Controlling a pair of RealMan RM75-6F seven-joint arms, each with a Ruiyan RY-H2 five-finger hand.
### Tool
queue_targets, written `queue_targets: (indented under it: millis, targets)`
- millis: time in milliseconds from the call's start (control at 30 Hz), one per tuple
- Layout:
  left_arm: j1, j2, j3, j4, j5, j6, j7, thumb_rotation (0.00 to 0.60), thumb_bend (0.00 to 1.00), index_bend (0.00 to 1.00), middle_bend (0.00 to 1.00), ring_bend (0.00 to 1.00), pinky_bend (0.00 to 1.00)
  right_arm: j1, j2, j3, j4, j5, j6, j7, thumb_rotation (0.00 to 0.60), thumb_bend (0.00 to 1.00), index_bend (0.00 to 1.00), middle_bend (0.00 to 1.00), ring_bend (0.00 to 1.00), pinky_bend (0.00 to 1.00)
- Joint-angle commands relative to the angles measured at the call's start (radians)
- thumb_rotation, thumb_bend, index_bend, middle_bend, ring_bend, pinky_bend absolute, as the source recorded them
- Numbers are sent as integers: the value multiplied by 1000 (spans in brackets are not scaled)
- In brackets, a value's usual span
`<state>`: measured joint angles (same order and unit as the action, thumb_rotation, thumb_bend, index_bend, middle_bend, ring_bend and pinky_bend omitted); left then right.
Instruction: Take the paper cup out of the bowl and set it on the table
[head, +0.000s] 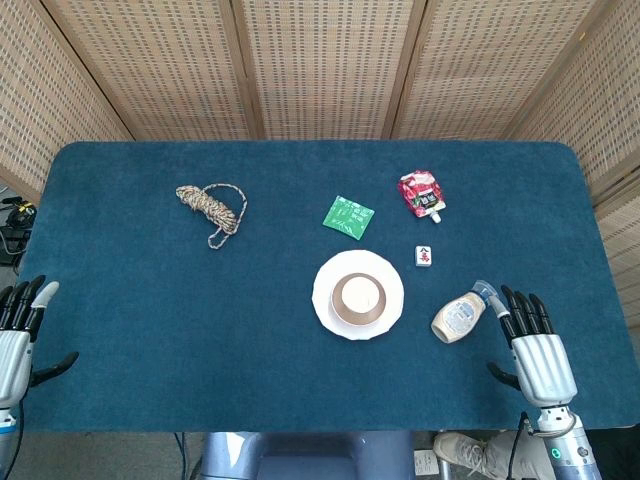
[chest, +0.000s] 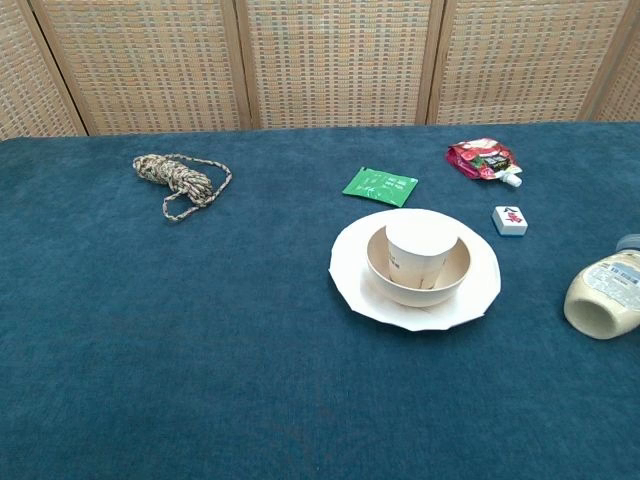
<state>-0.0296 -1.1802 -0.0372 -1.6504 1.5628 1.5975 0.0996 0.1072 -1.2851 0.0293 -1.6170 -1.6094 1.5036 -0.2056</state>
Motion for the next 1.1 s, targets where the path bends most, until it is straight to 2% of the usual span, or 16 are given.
queue_targets:
  millis: [33, 467, 600, 667, 867, 1033, 1100]
  targets:
    - [0, 0, 0, 0, -2, -2, 1, 600, 0, 0, 0, 0, 0, 0, 0, 0, 0, 0, 0, 0, 600, 198, 0, 0, 0, 0]
    - [-2, 6, -6, 0, -11, -5, -18, 600, 0, 0, 0, 0, 0, 18, 7, 6, -48, 4, -29, -5, 600, 197, 1, 0, 0, 0]
    - [-1, 10, -6, 0, -8, -3, -31, 600, 0, 0, 0, 0, 0, 70, 25, 32, -132, 24, -104, -35, 600, 198, 60, 0, 0, 0]
    - [0, 15, -5, -3, -6, -1, -41, 600, 0, 0, 0, 0, 0, 143, 23, 78, -204, 37, -185, -92, 600, 205, 109, 0, 0, 1]
    - [0, 22, -1, -5, 0, -3, -58, 600, 0, 0, 0, 0, 0, 252, -13, 157, -279, 206, -333, -258, 600, 276, 209, 0, 0, 30]
    - [-3, 27, 1, -5, -2, -13, -76, 600, 0, 0, 0, 0, 0, 360, -103, 206, -269, 402, -423, -441, 600, 352, 247, 3, 0, 50]
    - [-5, 29, 0, -4, -5, -17, -83, 600, 0, 0, 0, 0, 0, 389, -134, 220, -262, 471, -427, -491, 600, 371, 248, 3, 0, 50]
